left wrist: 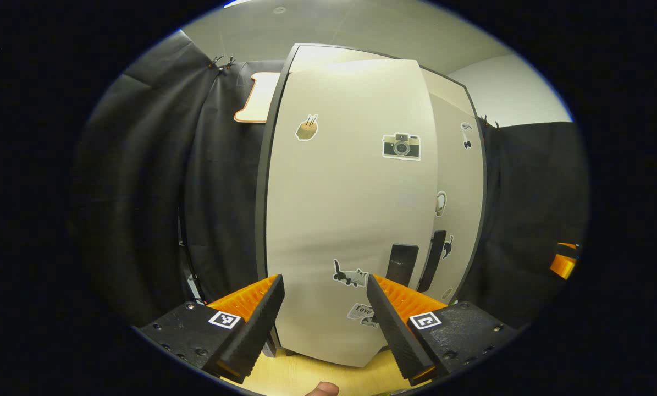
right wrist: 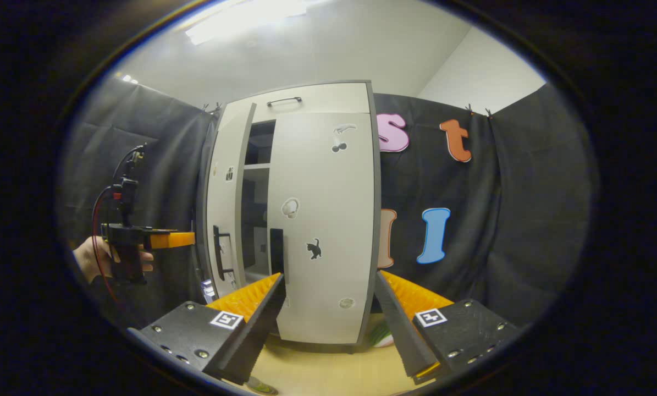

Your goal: Grasp the bottle in the cabinet with the left hand and place it on the coaster, then close the right door with the right hand and the left door with the left hand.

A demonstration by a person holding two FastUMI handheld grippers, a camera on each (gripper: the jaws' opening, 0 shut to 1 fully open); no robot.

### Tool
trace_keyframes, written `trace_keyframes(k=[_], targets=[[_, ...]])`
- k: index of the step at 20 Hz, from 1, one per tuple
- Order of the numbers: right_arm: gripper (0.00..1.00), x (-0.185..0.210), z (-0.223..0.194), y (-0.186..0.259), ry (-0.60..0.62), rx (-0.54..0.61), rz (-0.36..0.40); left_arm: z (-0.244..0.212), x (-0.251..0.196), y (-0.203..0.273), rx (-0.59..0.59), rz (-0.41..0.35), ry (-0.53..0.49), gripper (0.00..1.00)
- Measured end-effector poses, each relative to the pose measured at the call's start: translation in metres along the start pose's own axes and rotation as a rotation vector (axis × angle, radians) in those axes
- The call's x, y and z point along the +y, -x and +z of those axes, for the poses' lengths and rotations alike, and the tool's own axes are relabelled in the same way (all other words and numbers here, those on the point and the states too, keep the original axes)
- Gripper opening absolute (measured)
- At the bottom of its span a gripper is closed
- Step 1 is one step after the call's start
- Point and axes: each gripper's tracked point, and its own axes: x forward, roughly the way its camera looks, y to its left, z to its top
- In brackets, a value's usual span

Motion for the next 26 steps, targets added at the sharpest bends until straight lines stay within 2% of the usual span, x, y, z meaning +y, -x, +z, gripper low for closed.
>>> trace_keyframes(k=[9,10,11,12,18,19,22,23,26], targets=[[0.98,0.013,-0.002,0.004,0.006,0.007,0.026,-0.005,0.005,0.035,0.007,0.023,-0.001,0.96],[0.98,0.017,-0.001,0.007,0.001,0.007,0.031,-0.006,0.005,0.04,0.007,0.024,-0.005,0.92],[0.98,0.022,-0.002,0.01,-0.004,0.007,0.039,-0.006,0.006,0.044,0.008,0.028,-0.008,0.96],[0.98,0.025,-0.001,0.012,-0.004,0.006,0.042,-0.007,0.007,0.05,0.007,0.031,-0.01,0.91],[0.98,0.04,0.002,0.02,0.009,0.004,0.053,-0.013,0.001,0.073,0.012,0.043,0.006,0.92],[0.98,0.04,0.002,0.02,0.012,0.003,0.051,-0.015,-0.001,0.075,0.015,0.043,0.008,0.96],[0.98,0.044,0.0,0.019,0.016,0.009,0.054,-0.022,-0.011,0.079,0.025,0.031,0.001,0.92],[0.98,0.045,-0.002,0.019,0.017,0.011,0.055,-0.022,-0.013,0.08,0.023,0.031,-0.004,0.96],[0.98,0.045,-0.001,0.018,0.026,0.01,0.056,-0.024,-0.02,0.081,0.018,0.022,-0.012,0.96]])
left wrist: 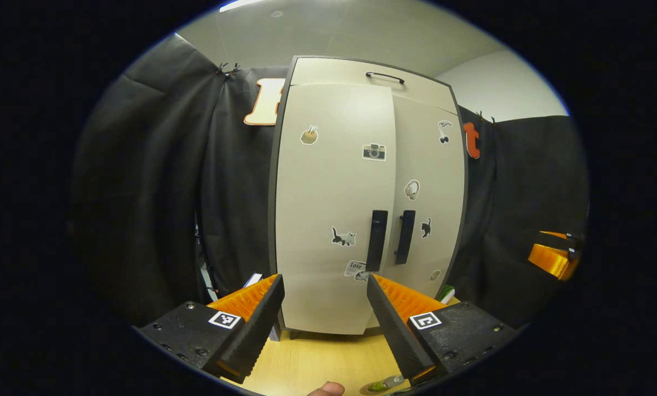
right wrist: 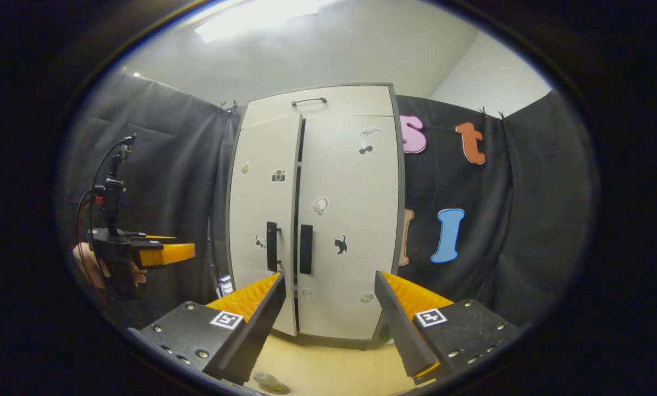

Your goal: Grasp the bottle in the cabinet with the left hand and place it on the coaster, then close the right door with the right hand and the left door with the left hand.

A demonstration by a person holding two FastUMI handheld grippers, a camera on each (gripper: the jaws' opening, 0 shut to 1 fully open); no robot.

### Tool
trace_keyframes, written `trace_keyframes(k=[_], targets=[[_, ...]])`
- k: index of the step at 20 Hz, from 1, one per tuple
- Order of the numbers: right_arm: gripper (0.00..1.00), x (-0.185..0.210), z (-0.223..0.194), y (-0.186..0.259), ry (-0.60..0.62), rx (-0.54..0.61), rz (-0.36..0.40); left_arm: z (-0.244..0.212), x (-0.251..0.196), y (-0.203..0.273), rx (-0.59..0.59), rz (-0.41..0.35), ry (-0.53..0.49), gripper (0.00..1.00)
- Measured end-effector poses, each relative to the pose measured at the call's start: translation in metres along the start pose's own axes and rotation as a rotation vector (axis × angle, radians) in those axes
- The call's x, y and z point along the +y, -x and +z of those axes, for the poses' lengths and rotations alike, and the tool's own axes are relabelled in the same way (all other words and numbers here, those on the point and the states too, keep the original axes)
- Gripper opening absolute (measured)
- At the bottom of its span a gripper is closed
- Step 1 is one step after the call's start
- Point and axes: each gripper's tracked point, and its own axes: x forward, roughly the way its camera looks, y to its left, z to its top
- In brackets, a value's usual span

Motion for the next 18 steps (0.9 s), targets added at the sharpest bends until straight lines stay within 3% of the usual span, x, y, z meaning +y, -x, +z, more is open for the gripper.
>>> trace_keyframes(k=[3,4,18], targets=[[0.98,0.003,-0.002,0.0,-0.005,0.001,0.005,-0.002,-0.004,0.001,-0.003,-0.007,0.01,0.92],[0.98,0.003,-0.002,0.0,-0.004,0.003,0.003,-0.003,-0.004,0.002,-0.001,-0.008,0.012,0.96],[0.98,0.01,-0.002,-0.009,0.021,-0.037,-0.028,-0.01,0.0,-0.006,-0.023,-0.013,0.019,0.96]])
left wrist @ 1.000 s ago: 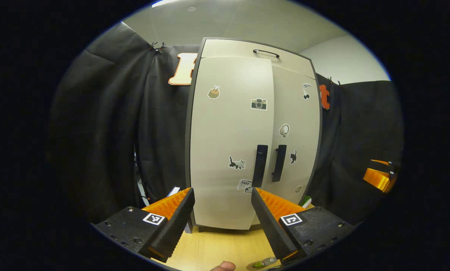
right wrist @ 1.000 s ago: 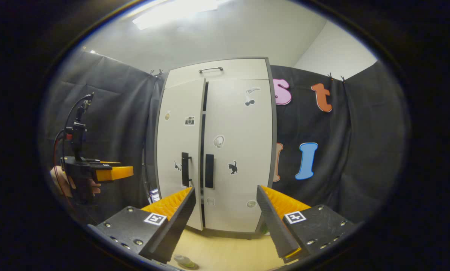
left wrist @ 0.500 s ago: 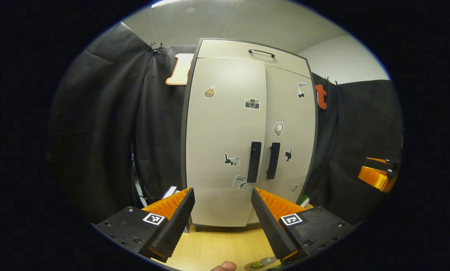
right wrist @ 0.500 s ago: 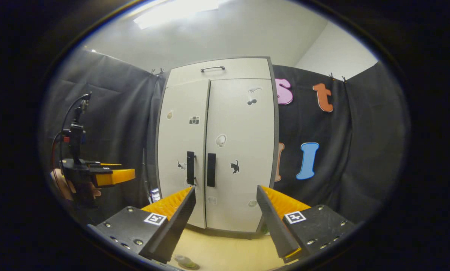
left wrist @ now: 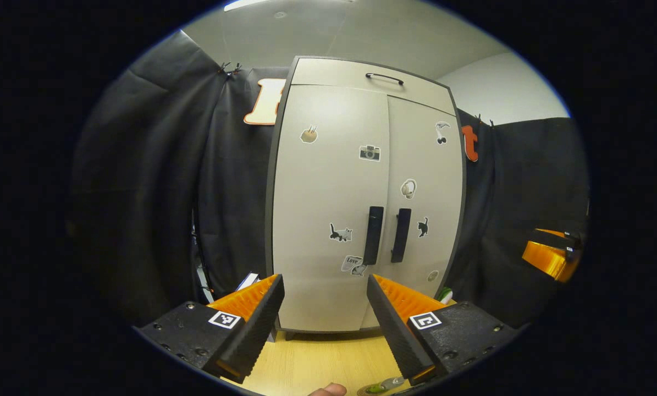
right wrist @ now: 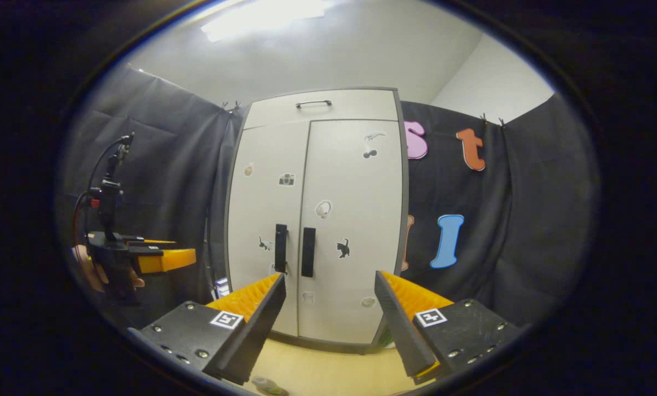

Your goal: Grasp the bottle in the cabinet with the left hand and place it on the coaster, then close the right door with the right hand and the left door with the left hand.

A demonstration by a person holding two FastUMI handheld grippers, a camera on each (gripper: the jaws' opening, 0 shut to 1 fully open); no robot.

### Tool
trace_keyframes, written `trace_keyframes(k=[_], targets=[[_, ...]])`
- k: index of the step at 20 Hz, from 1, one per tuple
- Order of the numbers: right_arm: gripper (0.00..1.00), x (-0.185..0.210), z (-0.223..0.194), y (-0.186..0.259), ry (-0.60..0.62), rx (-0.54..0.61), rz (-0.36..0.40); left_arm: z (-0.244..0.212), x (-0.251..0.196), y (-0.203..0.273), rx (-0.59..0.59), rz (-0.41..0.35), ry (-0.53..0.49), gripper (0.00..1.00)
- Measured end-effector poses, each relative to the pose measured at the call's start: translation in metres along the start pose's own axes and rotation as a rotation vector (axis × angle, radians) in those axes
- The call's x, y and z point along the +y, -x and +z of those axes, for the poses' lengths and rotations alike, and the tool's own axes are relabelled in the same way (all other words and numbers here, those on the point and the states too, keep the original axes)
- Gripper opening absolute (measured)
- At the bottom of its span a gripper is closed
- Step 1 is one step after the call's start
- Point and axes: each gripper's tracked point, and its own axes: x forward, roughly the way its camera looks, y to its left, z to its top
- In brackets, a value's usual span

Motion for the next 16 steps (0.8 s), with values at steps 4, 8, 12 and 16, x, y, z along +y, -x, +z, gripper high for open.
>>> trace_keyframes(k=[4,8,12,16], targets=[[0.98,-0.005,-0.004,-0.006,0.006,0.015,-0.046,-0.008,-0.002,-0.005,0.007,-0.014,-0.01,0.96],[0.97,-0.002,-0.003,-0.01,0.02,0.013,-0.069,-0.015,-0.011,-0.011,0.009,-0.032,-0.011,0.96],[0.98,0.005,-0.001,-0.011,0.014,0.005,-0.09,-0.011,-0.027,-0.018,-0.022,-0.107,-0.042,0.96],[0.98,0.007,-0.009,-0.009,0.045,0.03,-0.137,-0.017,-0.033,-0.028,-0.021,-0.147,-0.042,0.96]])
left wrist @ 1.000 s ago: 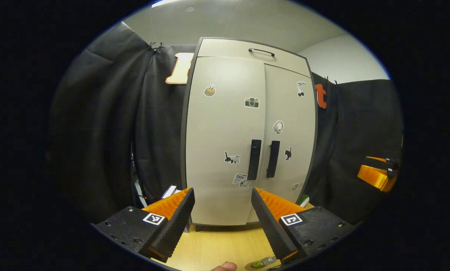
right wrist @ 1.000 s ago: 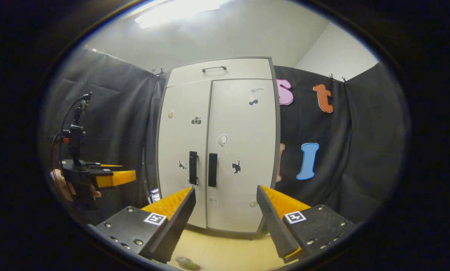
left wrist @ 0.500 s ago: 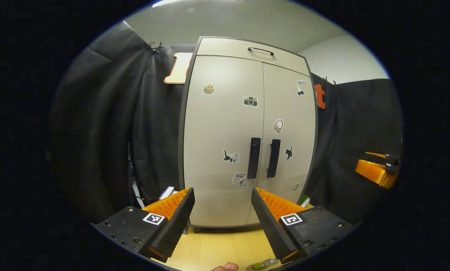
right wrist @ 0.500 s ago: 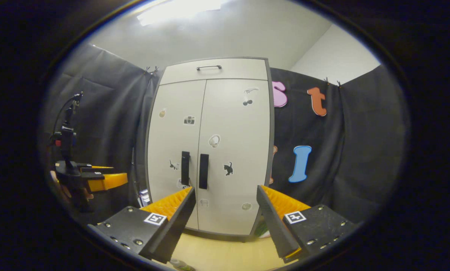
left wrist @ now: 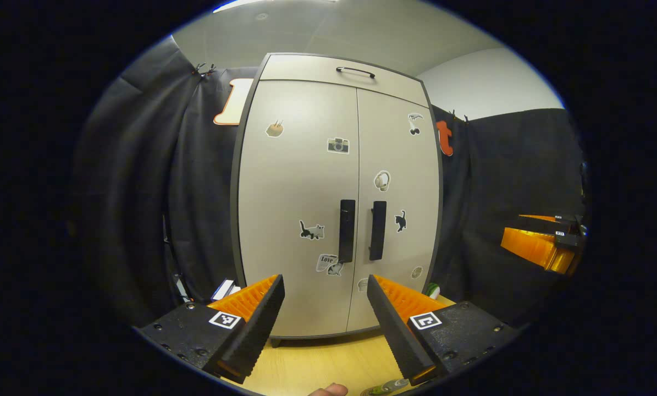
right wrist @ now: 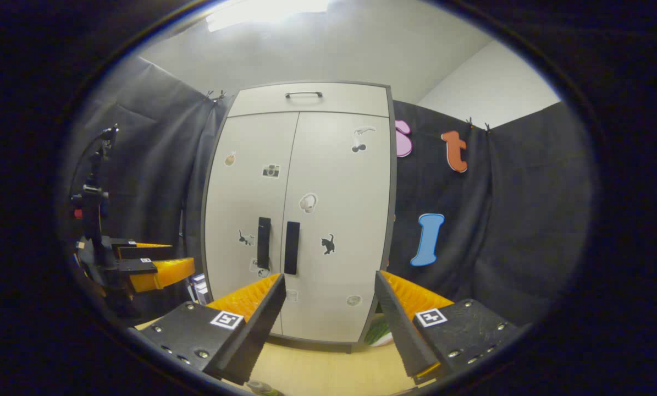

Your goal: Grasp the bottle in the cabinet with the left hand and place it on the coaster, then close the right door with the right hand and the left door with the left hand.

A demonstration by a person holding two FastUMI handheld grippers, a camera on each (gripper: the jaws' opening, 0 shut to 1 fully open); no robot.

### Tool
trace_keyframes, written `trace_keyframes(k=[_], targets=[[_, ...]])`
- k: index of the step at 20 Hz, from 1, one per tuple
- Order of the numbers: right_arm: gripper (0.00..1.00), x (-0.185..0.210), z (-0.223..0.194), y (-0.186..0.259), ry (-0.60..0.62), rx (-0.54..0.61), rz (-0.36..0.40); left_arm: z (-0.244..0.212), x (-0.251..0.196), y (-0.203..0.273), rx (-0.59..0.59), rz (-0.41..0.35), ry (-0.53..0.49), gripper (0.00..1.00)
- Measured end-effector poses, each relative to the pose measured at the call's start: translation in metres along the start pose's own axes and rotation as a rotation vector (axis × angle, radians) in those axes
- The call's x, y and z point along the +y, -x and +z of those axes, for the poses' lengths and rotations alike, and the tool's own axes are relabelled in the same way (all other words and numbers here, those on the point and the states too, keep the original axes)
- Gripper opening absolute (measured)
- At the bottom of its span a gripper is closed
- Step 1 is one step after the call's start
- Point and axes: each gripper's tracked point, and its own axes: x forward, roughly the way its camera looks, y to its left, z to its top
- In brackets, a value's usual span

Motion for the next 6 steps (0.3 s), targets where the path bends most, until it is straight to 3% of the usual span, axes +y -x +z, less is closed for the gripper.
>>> trace_keyframes(k=[2,6], targets=[[0.97,0.002,-0.005,-0.001,0.003,0.019,-0.001,-0.001,-0.001,-0.006,-0.001,0.002,-0.002,0.91],[0.98,-0.003,-0.009,-0.009,0.012,0.024,0.0,-0.006,-0.003,-0.016,-0.003,0.03,-0.041,0.96]])
